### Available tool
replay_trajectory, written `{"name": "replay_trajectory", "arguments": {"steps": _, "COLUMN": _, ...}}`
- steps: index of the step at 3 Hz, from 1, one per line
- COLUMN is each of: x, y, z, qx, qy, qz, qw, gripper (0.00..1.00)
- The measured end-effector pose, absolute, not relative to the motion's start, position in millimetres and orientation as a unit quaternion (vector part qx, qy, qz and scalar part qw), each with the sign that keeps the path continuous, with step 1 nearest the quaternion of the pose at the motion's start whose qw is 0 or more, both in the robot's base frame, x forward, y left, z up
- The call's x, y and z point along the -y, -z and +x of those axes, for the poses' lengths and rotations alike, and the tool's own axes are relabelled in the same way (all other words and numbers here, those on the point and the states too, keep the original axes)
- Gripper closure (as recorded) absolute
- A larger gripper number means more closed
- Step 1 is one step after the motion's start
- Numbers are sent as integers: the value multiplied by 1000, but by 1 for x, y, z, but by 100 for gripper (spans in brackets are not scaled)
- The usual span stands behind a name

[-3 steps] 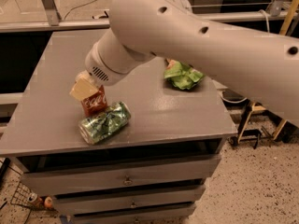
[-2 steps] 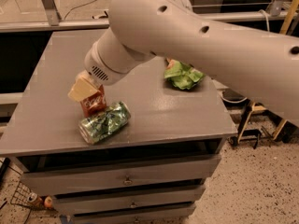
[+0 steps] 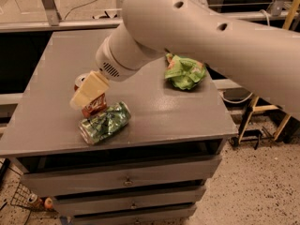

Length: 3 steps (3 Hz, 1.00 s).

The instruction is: Move coke can near green can

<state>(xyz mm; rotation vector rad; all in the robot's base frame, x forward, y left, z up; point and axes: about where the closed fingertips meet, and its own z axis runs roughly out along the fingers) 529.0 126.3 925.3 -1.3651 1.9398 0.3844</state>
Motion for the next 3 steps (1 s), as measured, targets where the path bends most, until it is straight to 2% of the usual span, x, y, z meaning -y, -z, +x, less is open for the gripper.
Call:
{"name": "replay_trajectory", "arguments": {"steps": 1, "x": -81, "y": -917, "z": 548, "qx": -766, "qy": -145, "qz": -504, "qw": 371, "gripper": 0}}
{"name": "replay_trajectory", "arguments": {"steps": 3, "x": 66, "y": -889, "z": 573, "qx": -824, "qy": -134, "qz": -394, "qw": 385, "gripper": 0}}
